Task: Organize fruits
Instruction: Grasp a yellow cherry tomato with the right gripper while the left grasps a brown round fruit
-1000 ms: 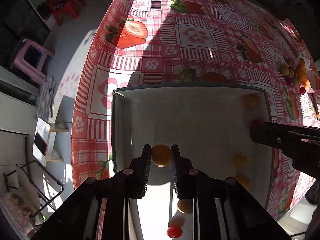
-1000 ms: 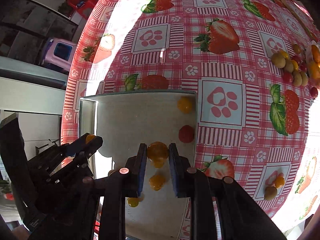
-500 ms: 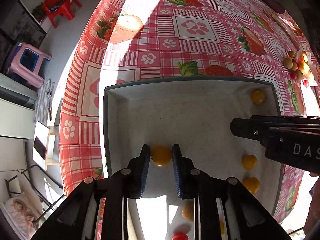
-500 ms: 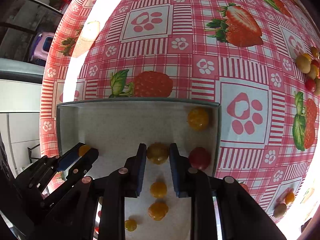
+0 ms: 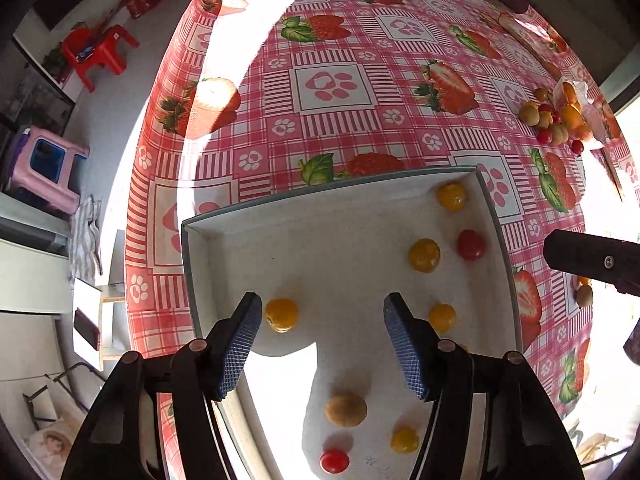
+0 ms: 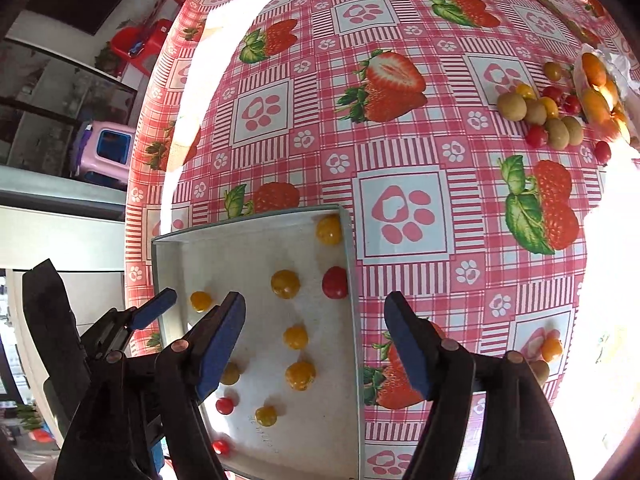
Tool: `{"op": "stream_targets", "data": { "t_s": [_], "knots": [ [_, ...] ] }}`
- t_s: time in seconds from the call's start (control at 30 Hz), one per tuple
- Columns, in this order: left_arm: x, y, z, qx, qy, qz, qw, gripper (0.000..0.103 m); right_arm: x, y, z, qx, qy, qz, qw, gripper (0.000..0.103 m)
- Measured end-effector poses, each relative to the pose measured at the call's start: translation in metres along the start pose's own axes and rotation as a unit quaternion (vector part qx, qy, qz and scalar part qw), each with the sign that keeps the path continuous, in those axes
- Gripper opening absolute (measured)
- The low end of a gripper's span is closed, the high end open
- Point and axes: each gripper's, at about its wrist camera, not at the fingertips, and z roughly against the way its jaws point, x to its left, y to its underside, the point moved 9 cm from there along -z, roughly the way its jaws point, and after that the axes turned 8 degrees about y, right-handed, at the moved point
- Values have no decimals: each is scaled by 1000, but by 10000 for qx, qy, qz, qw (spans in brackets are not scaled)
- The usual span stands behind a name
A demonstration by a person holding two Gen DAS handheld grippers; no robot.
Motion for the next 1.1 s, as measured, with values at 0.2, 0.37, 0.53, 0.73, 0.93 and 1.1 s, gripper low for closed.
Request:
{"op": "stream_targets", "data": {
  "t_s": [0.2, 0.37, 0.53, 0.73, 0.93, 1.1],
  "knots": [
    [-45, -19, 10, -68, 258, -449, 9986, 65, -102, 41, 23, -80, 562, -898, 9943, 76],
    [-97, -32, 10, -71, 438, -672, 9968, 65, -169, 75, 25, 55, 887, -1480, 9850, 76],
    [-134, -39, 4, 20, 480, -702, 9964, 65, -196, 87, 17, 245, 904, -1393, 9858, 76],
    [-158, -67, -20, 63, 393, -652, 9971, 65, -195, 71, 6, 277, 697, -1224, 9896, 76],
    [-174, -101, -50, 90, 308, -617, 9976, 65, -196, 52, -9, 319, 411, -1510, 9872, 68],
    [-187, -128, -72, 44, 314, -635, 9975, 65, -194, 44, -24, 449, 333, -1665, 9845, 60]
  ]
}}
